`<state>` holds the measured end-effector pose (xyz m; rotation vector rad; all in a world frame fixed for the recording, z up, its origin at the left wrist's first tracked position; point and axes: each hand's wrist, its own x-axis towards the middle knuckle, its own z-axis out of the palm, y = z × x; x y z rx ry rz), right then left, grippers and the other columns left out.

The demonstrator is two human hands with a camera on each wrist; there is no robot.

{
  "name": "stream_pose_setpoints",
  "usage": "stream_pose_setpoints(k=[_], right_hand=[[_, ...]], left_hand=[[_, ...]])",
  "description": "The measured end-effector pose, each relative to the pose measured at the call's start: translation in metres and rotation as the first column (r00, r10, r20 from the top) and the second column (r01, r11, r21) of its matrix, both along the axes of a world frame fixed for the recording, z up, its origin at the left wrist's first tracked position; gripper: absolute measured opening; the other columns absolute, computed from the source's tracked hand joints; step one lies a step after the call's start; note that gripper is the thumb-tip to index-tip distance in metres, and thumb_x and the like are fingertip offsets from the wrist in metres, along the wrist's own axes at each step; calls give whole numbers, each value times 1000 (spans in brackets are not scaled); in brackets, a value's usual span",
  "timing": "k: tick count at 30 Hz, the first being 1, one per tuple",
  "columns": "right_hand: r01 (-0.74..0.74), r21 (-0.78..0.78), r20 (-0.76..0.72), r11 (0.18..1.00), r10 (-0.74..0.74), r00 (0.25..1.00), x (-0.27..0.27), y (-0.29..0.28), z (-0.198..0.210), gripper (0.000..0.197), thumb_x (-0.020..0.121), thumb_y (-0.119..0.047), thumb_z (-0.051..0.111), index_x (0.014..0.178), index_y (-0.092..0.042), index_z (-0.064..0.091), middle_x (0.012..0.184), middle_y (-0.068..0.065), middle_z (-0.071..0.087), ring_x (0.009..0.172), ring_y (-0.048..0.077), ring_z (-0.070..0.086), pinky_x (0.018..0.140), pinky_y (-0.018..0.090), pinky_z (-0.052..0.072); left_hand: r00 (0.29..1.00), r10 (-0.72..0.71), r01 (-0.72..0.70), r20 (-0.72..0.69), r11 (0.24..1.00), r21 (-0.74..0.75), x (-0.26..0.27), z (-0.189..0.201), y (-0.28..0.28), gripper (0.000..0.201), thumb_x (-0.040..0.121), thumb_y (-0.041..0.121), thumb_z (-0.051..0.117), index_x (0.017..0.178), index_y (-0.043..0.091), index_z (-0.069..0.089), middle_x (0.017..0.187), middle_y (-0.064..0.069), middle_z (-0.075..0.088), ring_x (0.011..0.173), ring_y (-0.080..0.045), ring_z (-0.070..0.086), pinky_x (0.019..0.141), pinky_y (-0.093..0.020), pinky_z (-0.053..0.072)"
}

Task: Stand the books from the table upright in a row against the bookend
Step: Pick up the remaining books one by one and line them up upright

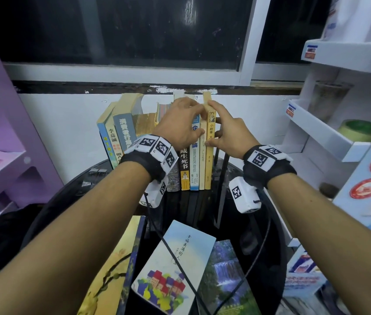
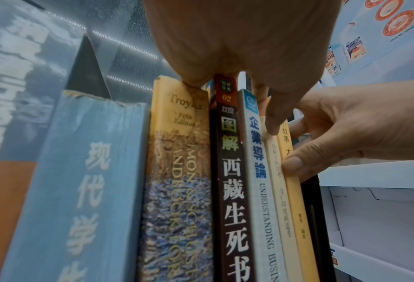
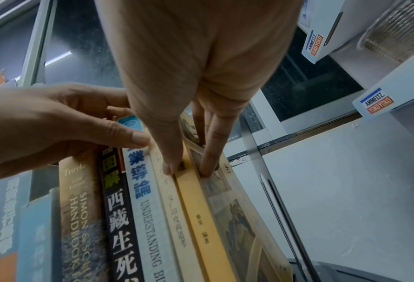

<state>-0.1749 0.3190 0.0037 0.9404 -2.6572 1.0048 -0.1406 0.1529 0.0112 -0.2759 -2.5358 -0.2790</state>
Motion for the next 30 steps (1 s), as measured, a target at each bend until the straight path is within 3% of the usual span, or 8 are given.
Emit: stream_pose_setpoints(k=[3, 6, 8, 13, 17, 23, 27, 30], right_hand=[[5, 2, 15, 1000, -5, 1000, 5, 1, 1, 93, 82, -9, 73, 151, -30, 13, 129, 9, 60, 81, 8, 62, 76, 25, 54], [9, -5, 35, 1000, -8, 999, 13, 3, 2, 95, 83, -9, 72, 152, -29, 10, 132, 7, 59, 97, 13, 64, 83, 30, 53], [5, -10, 43, 1000, -5, 999, 20, 5, 3, 95, 84, -9, 71, 152, -28, 9, 133, 6, 58, 101, 12, 62, 82, 28, 53], [-13, -13, 51, 1000, 14, 999, 39, 12, 5, 90, 84, -10, 71, 150, -29, 12, 138, 5, 55, 90, 7, 57, 68, 12, 48], [-30, 25, 106, 999, 27, 994, 58, 18, 3, 89, 85, -10, 70, 150, -27, 10, 141, 7, 51, 106, 20, 63, 76, 20, 48], [-32, 133, 192, 991, 6, 981, 81, 25, -6, 84, 85, -22, 71, 151, -24, 17, 143, 9, 49, 116, 24, 59, 87, 28, 47], [-53, 286, 227, 957, -14, 974, 95, 24, -18, 80, 86, -36, 69, 150, -18, 24, 138, 8, 53, 114, 22, 58, 90, 29, 48], [-80, 381, 253, 921, -20, 967, 107, 22, -29, 79, 85, -45, 66, 148, -18, 28, 136, 5, 57, 116, 20, 56, 94, 28, 41]], left_hand=[[1000, -12, 12, -5, 999, 39, 5, -2, 0, 34, 81, 37, 65, 114, 28, 58, 129, 0, 52, 127, -22, 41, 107, -45, 35], [1000, -13, 14, -25, 999, 46, 16, -5, 0, 41, 81, 35, 63, 122, 28, 55, 129, 1, 51, 125, -20, 43, 106, -48, 36], [998, -9, 10, -59, 1000, 25, 25, -7, 0, 44, 82, 34, 63, 125, 27, 55, 134, 0, 50, 128, -20, 42, 107, -48, 35], [997, 10, -13, -76, 999, -34, 48, -13, 3, 42, 84, 36, 63, 124, 25, 57, 145, -1, 42, 137, -21, 31, 113, -44, 27], [998, 14, -15, -55, 1000, -4, 65, -19, 3, 37, 85, 37, 63, 119, 24, 61, 142, -2, 45, 136, -21, 34, 112, -47, 29], [997, 49, -51, 52, 998, 39, 102, -34, 7, 37, 88, 35, 61, 122, 23, 58, 138, 0, 49, 130, -19, 41, 108, -41, 35], [968, 78, -107, 240, 988, 112, 124, -53, 9, 41, 90, 36, 60, 127, 21, 54, 140, -3, 47, 127, -23, 45, 103, -39, 38], [921, 46, -118, 387, 979, 165, 138, -67, 11, 46, 91, 33, 61, 133, 18, 50, 139, -6, 50, 124, -23, 48, 100, -34, 38]])
